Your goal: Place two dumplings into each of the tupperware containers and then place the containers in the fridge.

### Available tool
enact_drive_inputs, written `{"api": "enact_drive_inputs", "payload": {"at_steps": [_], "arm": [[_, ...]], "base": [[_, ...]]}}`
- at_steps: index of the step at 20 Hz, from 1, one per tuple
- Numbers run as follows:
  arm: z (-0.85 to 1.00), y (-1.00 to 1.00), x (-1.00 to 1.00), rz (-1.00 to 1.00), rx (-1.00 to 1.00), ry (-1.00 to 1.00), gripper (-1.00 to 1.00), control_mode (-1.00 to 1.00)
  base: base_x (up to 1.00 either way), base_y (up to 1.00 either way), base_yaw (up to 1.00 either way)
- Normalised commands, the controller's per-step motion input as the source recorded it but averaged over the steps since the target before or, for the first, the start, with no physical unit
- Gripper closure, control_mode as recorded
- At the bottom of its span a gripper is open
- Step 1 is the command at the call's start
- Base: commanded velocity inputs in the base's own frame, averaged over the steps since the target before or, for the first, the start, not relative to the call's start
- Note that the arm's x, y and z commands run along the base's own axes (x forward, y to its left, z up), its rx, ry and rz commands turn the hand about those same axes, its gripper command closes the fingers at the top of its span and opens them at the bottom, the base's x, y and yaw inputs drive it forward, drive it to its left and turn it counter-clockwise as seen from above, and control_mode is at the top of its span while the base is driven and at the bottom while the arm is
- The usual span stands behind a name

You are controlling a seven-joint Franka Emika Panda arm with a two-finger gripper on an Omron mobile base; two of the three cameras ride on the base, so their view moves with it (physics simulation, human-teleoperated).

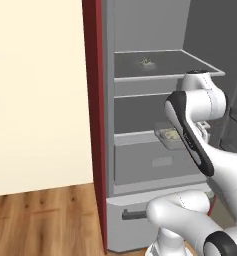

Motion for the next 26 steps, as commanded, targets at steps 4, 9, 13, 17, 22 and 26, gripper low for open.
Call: {"api": "enact_drive_inputs", "payload": {"at_steps": [4,9,13,17,22,26], "arm": [[0.0,0.0,0.0,0.0,0.0,0.0,1.0,1.0],[0.0,0.0,0.0,0.0,0.0,0.0,1.0,1.0],[0.0,0.0,0.0,0.0,0.0,0.0,1.0,1.0],[0.0,0.0,0.0,0.0,0.0,0.0,1.0,1.0],[0.0,0.0,0.0,0.0,0.0,0.0,1.0,1.0],[-0.39,-0.03,0.07,0.0,0.0,-0.07,1.0,-1.0]], "base": [[0.35,-0.31,-0.05],[0.47,-0.16,-0.01],[0.42,-0.1,0.0],[0.54,-0.07,0.0],[0.27,-0.05,0.0],[0.01,0.0,0.0]]}}
